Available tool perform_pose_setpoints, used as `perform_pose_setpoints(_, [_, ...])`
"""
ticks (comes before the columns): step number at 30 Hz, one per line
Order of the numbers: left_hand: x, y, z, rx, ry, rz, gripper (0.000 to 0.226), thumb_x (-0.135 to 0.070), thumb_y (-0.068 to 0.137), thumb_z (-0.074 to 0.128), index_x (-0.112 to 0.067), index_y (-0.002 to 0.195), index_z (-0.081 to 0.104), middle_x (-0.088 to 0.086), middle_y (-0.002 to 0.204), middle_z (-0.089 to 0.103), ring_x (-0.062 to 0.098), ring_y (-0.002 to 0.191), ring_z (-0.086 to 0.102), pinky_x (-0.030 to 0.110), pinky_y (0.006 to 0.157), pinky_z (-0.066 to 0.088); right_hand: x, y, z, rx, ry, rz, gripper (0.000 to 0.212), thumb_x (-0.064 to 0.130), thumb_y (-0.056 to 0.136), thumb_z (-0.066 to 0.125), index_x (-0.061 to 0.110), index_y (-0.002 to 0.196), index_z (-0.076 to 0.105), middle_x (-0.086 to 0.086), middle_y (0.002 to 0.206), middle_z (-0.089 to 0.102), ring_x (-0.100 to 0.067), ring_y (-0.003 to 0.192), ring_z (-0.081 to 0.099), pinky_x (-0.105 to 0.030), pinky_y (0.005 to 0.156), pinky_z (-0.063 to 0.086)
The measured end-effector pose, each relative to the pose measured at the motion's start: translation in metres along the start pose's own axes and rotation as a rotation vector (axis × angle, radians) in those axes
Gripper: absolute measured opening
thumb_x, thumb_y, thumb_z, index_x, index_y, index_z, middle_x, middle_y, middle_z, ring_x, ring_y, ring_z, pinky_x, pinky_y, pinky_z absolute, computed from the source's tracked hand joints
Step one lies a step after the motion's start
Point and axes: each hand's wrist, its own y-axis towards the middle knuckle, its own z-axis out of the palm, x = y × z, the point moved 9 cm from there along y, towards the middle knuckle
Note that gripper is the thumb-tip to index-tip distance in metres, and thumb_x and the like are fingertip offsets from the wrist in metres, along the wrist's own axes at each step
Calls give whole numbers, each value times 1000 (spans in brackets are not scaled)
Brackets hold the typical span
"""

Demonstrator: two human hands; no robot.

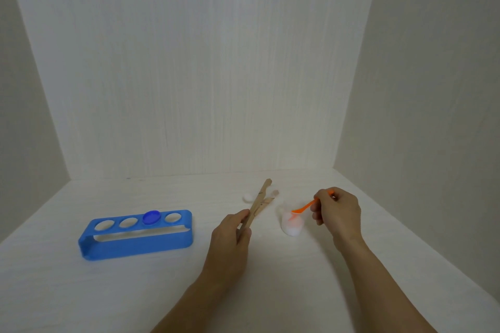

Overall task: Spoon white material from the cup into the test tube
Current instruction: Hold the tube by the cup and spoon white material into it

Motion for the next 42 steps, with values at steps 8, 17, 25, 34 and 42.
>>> perform_pose_setpoints(8, [1, 1, 0, -14, -6, 14, 39, -14, 93, 51, -16, 131, 48, -1, 106, 60, 11, 88, 54, 22, 84, 45, -14, 5, -19, -84, 227, 124, 19, 7, 82, 53, 3, 68, 66, -11, 56, 66, -17, 42, 56, -32, 46, 48])
perform_pose_setpoints(17, [-2, 0, -1, -15, -35, 33, 39, -13, 92, 51, -15, 131, 48, -1, 104, 60, 14, 84, 57, 23, 80, 47, -29, 1, -24, -124, 491, 273, 14, 7, 82, 55, 2, 74, 65, -6, 52, 61, -15, 40, 55, -21, 39, 47])
perform_pose_setpoints(25, [-4, -1, -1, -22, -33, 70, 39, -14, 92, 51, -17, 131, 48, -5, 100, 60, 10, 81, 57, 15, 72, 44, -13, -4, -15, -139, 515, 153, 15, 5, 88, 55, 3, 79, 67, -3, 55, 70, -14, 48, 66, -21, 45, 54])
perform_pose_setpoints(34, [-11, -3, -1, -18, -16, 101, 39, -15, 93, 50, -18, 131, 48, -7, 101, 58, 6, 79, 54, 10, 68, 40, -2, -10, -3, -130, 441, 38, 17, 10, 91, 56, 4, 79, 67, -5, 60, 71, -20, 54, 69, -24, 49, 56])
perform_pose_setpoints(42, [-14, -4, 0, -5, -9, 120, 39, -16, 92, 51, -18, 131, 48, -8, 106, 57, 3, 82, 53, 8, 67, 40, 8, -16, 7, -79, 347, -63, 19, 16, 93, 57, 7, 80, 67, -8, 67, 74, -25, 58, 72, -36, 59, 61])
